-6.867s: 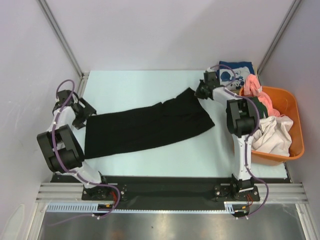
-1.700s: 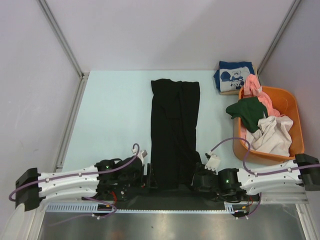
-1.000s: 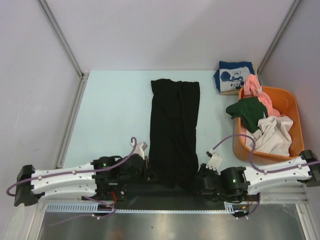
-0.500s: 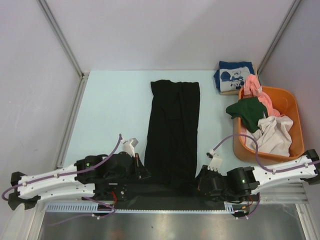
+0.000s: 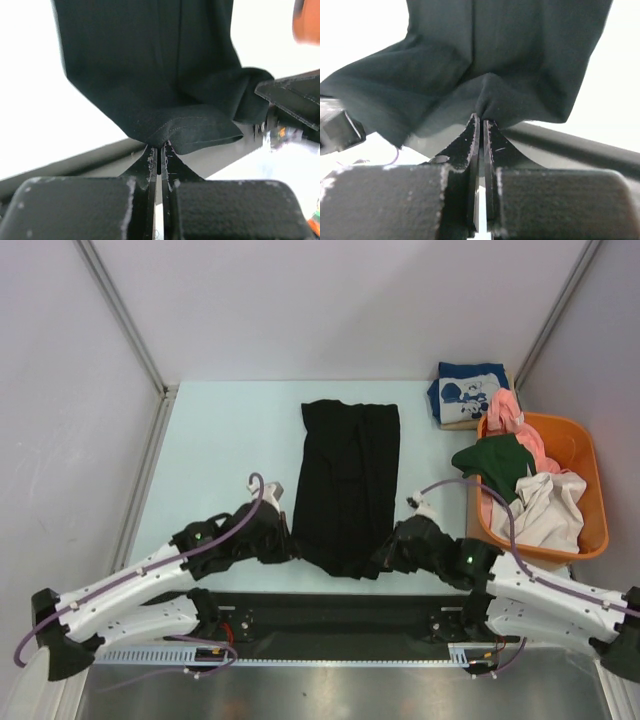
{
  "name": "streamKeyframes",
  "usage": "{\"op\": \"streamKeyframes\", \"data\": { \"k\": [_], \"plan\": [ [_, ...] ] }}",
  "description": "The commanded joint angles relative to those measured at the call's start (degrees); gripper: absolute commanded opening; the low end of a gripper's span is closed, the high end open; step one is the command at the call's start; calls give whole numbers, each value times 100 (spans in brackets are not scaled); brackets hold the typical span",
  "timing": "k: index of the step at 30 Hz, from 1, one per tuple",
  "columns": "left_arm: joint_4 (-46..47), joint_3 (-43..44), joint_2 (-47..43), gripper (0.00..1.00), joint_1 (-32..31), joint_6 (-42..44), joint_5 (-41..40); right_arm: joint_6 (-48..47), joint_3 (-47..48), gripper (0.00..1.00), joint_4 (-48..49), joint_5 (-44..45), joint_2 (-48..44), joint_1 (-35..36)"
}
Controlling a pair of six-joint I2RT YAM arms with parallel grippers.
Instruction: Fold and stack the t-shirts
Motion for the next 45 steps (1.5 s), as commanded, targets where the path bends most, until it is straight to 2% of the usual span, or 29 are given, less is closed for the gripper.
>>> {"op": "streamKeyframes", "data": {
  "k": [1,6,10,15,28,30,31,32,34,35,38,41,45],
  "plan": [
    [510,546,390,0,808,1124,460,-1195,276,0,329,-1105,378,-1190],
    [932,1109,1480,0,1696,1766,1102,-2073,609,0,646,-1863,1064,-2692],
    [1283,1530,2236,0,2154,2031,1331,-2496,926,0,944,-2364,1767,-3247],
    [1363,2067,3219,0,2558,2268,1507,-2770,1321,0,1164,-2664,2585,-3635],
    [1548,3043,4784,0,3130,2418,1744,-3236,2086,0,1551,-3235,4070,-4321],
    [1452,3357,5110,10,3183,2435,1806,-3236,2165,15,1543,-3236,4246,-4426],
    [1364,3507,5564,17,3209,2444,1910,-3236,2200,25,1560,-3244,4447,-4470],
    [1206,3683,5769,32,3262,2462,1929,-3236,2305,45,1578,-3262,4545,-4514],
    [880,3992,6025,46,3288,2488,1999,-3262,2428,54,1412,-3131,4720,-4629],
    [906,3975,5939,60,3289,2532,1947,-3297,2533,56,1298,-2930,4713,-4620],
    [907,3598,5300,82,3289,2567,1440,-3438,2491,63,981,-2368,4266,-4489],
    [757,3299,4779,83,3280,2593,955,-3499,2429,66,577,-1744,3696,-4129],
    [1081,2169,3560,82,3175,2471,830,-3228,2175,69,373,-1249,2956,-3417]
  ]
}}
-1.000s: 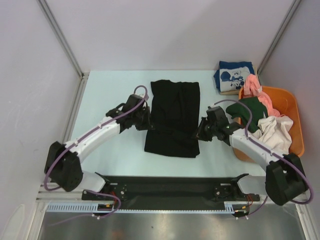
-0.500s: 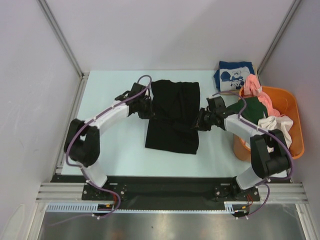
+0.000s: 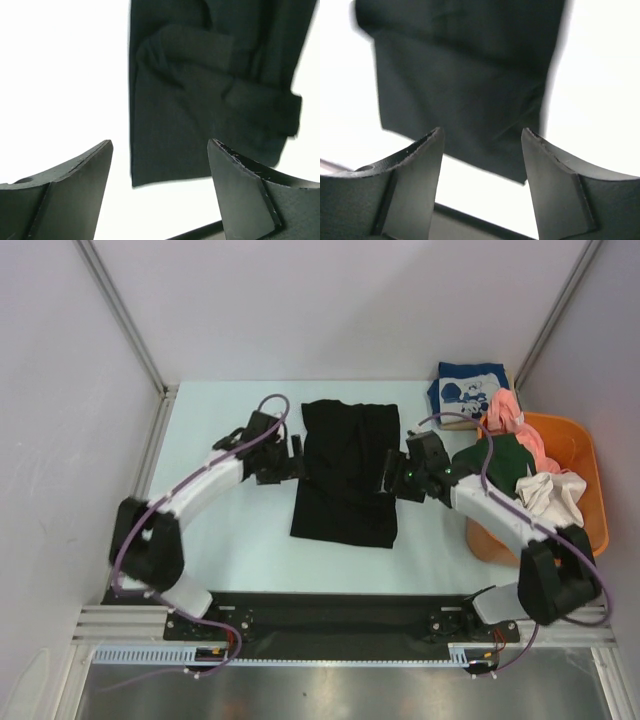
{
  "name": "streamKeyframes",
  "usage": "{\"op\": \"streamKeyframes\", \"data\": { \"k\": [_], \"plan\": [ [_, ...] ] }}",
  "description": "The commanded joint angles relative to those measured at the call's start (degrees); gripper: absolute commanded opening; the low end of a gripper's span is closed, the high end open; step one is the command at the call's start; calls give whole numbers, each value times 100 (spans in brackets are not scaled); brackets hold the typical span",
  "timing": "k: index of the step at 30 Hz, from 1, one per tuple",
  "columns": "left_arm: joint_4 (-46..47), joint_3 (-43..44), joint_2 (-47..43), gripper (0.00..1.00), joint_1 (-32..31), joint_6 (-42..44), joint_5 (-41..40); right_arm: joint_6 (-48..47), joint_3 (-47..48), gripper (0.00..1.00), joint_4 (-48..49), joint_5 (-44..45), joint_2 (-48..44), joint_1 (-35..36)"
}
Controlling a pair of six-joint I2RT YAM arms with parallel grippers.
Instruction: Fold and stack the t-shirts
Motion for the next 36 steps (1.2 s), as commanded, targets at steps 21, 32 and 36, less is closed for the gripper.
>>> {"op": "streamKeyframes", "data": {
  "k": [21,32,36],
  "plan": [
    [1370,-3402,-3003,78,-579,-434,30,346,140,60,100,1481,767,1622],
    [1361,-3683,-3231,77,-579,-426,39,-67,983,0,-136,1542,1515,1157],
    [1361,-3771,-3337,77,-579,-443,65,-356,1589,0,-286,1551,1611,823]
  ]
}}
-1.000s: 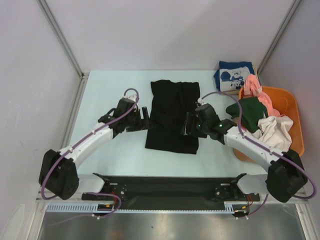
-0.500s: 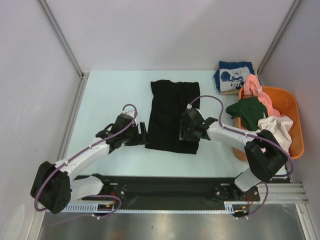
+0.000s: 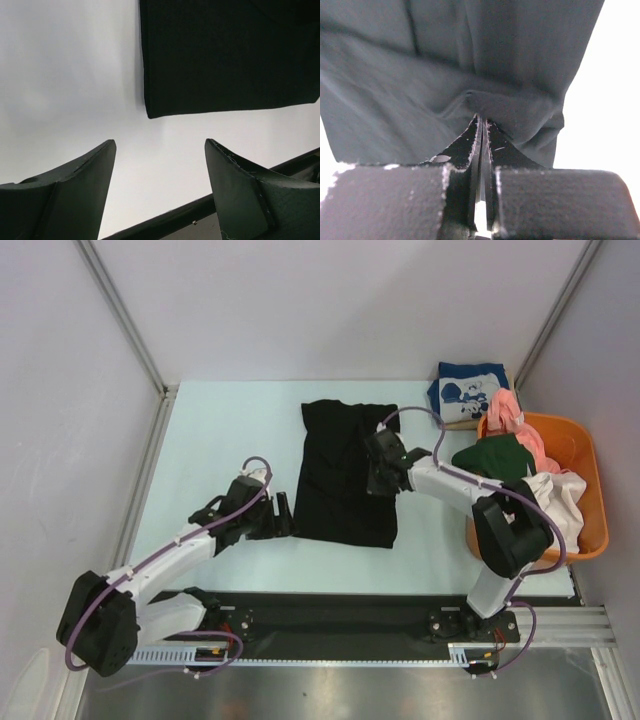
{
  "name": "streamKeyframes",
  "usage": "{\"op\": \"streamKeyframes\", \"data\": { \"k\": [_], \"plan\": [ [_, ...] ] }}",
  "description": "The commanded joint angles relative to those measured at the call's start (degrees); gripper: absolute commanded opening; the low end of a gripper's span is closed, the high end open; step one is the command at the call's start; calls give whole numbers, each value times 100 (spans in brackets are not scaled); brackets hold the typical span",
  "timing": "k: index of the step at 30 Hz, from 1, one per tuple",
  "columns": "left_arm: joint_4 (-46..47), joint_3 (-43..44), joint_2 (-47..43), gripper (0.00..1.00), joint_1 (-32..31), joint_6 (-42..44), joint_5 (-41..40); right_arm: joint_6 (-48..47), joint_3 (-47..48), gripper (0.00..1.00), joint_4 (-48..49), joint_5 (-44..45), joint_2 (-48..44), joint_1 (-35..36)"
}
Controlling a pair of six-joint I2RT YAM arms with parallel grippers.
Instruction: Fold and stack the t-shirts
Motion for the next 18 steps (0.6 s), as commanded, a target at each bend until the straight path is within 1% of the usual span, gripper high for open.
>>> {"op": "streamKeyframes", "data": {
  "k": [1,5,6,7,11,12,13,14,15,16,17,18],
  "plan": [
    [102,-51,-229,77,-26,-85,83,-396,755,0,-109,166,192,-290],
    [23,-43,-334,77,-17,-85,92,-634,1748,0,-373,148,746,-694],
    [-3,-34,-378,77,-26,-85,92,-678,2124,0,-408,122,878,-791],
    [-56,-34,-405,77,-26,-85,100,-722,2275,0,-452,26,1123,-966],
    [-232,-42,-607,77,-26,-85,101,-898,2961,0,-653,-63,1537,-1222],
    [-267,-69,-694,77,-26,-85,92,-942,3084,7,-750,-115,1547,-1231],
    [-328,-78,-730,77,-26,-85,74,-1029,3042,40,-760,-264,1495,-1231],
    [-346,-121,-765,77,-26,-85,83,-1117,2937,53,-708,-265,1216,-1118],
    [-355,-139,-818,77,-26,-102,92,-1196,2797,62,-647,-222,1039,-1039],
    [-390,-148,-879,77,-26,-111,109,-1240,2413,71,-524,-12,855,-925],
    [-425,-113,-897,77,-26,-120,144,-1267,2252,73,-505,103,496,-671],
    [-495,-52,-915,77,-26,-129,275,-1250,2085,74,-505,165,353,-582]
  ]
}}
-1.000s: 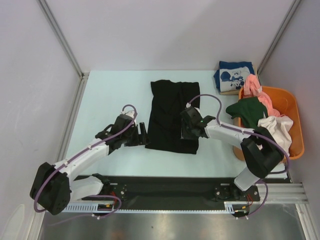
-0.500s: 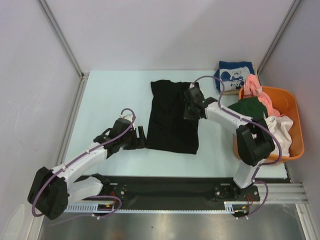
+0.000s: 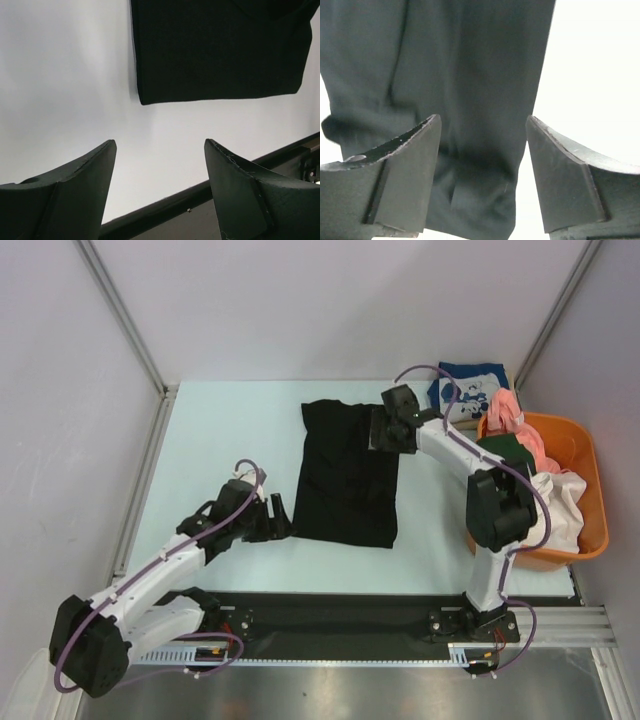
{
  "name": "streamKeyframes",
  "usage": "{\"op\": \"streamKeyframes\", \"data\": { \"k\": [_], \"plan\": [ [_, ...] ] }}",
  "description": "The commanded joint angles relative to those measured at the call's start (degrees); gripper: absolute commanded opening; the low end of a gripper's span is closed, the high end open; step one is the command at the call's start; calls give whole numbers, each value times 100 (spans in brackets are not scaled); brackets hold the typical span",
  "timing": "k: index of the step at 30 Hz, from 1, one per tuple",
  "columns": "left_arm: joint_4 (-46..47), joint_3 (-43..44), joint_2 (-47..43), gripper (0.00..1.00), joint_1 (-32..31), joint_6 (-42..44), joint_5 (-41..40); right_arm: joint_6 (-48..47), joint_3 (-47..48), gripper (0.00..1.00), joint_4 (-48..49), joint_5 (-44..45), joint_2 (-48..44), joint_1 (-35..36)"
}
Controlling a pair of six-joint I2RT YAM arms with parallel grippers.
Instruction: Fold and stack the t-shirts
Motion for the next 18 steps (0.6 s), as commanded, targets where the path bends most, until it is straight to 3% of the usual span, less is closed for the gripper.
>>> {"op": "streamKeyframes", "data": {
  "k": [1,8,18],
  "plan": [
    [-316,101,-217,77,-26,-81,298,-207,-579,74,-92,183,-987,612],
    [-1301,1138,-385,79,-17,578,-97,180,-1627,75,-189,288,-1858,1104],
    [-1135,1016,-560,80,0,781,-150,531,-1883,72,-330,640,-1464,1764]
  ]
}}
